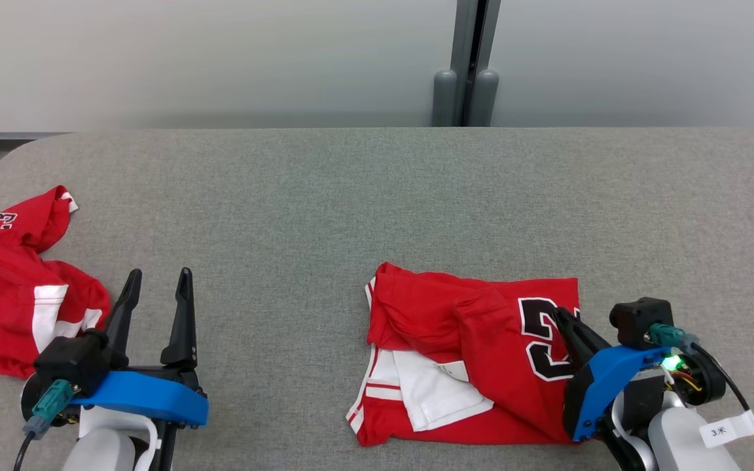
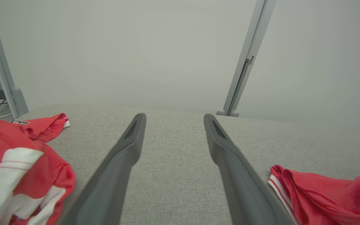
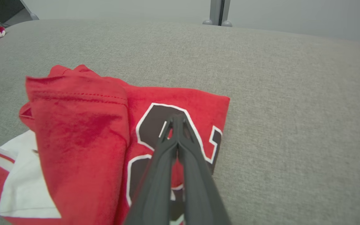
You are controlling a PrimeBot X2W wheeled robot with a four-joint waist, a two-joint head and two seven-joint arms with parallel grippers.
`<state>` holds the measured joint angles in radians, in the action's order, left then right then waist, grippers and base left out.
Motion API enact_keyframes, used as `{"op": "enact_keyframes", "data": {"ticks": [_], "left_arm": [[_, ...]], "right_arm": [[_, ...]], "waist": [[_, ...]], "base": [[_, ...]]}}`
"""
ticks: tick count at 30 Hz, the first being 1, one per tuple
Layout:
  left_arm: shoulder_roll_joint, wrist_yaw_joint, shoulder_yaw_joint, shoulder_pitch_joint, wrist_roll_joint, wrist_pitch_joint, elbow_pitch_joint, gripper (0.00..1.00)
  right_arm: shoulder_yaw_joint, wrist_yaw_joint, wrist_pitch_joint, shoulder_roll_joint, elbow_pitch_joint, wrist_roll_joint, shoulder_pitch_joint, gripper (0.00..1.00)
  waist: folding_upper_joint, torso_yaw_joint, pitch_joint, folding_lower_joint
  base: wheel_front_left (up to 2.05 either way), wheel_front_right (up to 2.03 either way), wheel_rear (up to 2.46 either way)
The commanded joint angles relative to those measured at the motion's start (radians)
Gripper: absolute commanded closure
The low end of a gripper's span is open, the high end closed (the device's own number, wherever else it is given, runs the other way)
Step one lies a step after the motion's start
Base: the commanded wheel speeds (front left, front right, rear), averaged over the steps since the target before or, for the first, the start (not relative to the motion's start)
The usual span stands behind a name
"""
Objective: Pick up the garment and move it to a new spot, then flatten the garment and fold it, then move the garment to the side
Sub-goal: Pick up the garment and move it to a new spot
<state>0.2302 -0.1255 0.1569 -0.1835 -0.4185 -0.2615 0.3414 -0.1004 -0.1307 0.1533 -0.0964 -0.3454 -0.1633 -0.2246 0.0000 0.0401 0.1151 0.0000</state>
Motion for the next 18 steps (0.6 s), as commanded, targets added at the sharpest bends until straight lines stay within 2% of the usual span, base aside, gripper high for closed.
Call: {"op": "enact_keyframes", "data": {"ticks": [1, 11, 18], "left_arm": [[0.0, -0.002, 0.004, -0.008, -0.003, -0.002, -0.003, 0.0], [0.004, -0.003, 0.017, -0.009, -0.012, -0.003, -0.006, 0.0], [0.004, -0.003, 0.021, 0.008, -0.014, -0.003, -0.008, 0.0]], "right_arm": [[-0.012, 0.0, 0.003, -0.014, -0.024, -0.001, -0.021, 1.0], [-0.096, 0.0, 0.01, -0.024, -0.155, -0.026, -0.062, 1.0], [-0.218, 0.0, 0.026, -0.011, -0.122, -0.202, -0.028, 1.0]], "waist": [[0.0, 0.007, 0.003, 0.0], [0.0, 0.034, 0.006, 0.0], [0.0, 0.042, -0.005, 0.0]], "base": [[0.0, 0.0, 0.0], [0.0, 0.0, 0.0], [0.0, 0.0, 0.0]]}}
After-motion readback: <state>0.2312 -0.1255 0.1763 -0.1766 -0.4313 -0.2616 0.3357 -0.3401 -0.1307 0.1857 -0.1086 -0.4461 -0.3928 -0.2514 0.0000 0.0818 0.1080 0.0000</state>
